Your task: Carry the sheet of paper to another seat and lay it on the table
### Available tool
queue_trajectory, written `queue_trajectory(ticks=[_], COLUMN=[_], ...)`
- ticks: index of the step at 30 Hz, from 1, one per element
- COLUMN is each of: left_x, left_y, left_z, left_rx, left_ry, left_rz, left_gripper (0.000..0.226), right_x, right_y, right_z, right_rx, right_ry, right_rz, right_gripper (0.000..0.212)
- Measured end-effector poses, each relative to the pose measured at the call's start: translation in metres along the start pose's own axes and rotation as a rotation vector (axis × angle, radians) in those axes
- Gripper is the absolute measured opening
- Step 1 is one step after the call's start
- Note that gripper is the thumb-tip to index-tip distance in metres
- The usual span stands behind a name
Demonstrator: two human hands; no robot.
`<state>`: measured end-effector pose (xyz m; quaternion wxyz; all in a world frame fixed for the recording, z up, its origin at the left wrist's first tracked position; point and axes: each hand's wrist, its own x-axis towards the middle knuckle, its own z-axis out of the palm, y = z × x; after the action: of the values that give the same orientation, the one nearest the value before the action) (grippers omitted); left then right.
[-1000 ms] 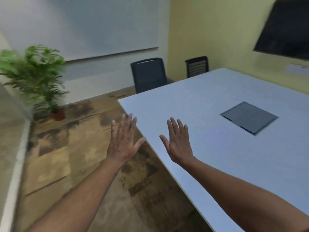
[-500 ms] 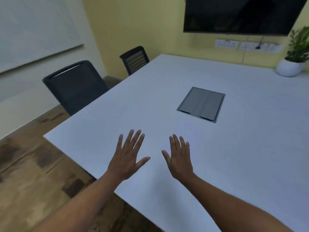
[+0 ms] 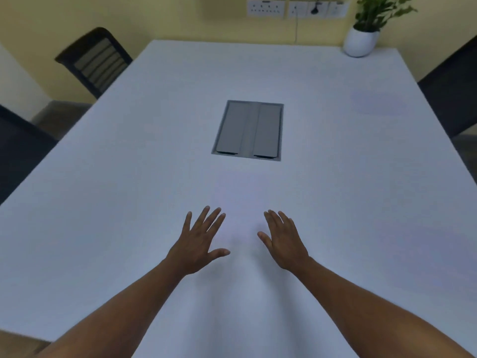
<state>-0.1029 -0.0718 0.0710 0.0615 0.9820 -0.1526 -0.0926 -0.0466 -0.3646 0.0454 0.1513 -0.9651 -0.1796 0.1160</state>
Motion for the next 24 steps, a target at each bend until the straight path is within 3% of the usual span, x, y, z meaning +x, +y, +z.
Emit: queue_trajectory(ticks=[11, 16, 24], left_x=[0.086, 0.109, 0.110], left_y=[-0.078, -0.098, -0.111], left_z=[0.031, 0.044, 0.065], left_rx=[-0.020, -0.066, 0.024], left_ry=[-0.176, -0.329, -0.360], left_rz=[0.094, 0.145, 0.205], left_gripper=[0.093, 0.094, 0.092], right_x=[0.066, 0.111, 0.174], right_y=[0.014, 0.010, 0.015], right_z=[0.015, 0.015, 0.023], right_rx=[0.067, 0.110, 0.098], right_ry=[-0.085, -0.025, 0.018], right_rz=[0.087, 0.155, 0.188], right_gripper=[0.065, 0.058, 0.058])
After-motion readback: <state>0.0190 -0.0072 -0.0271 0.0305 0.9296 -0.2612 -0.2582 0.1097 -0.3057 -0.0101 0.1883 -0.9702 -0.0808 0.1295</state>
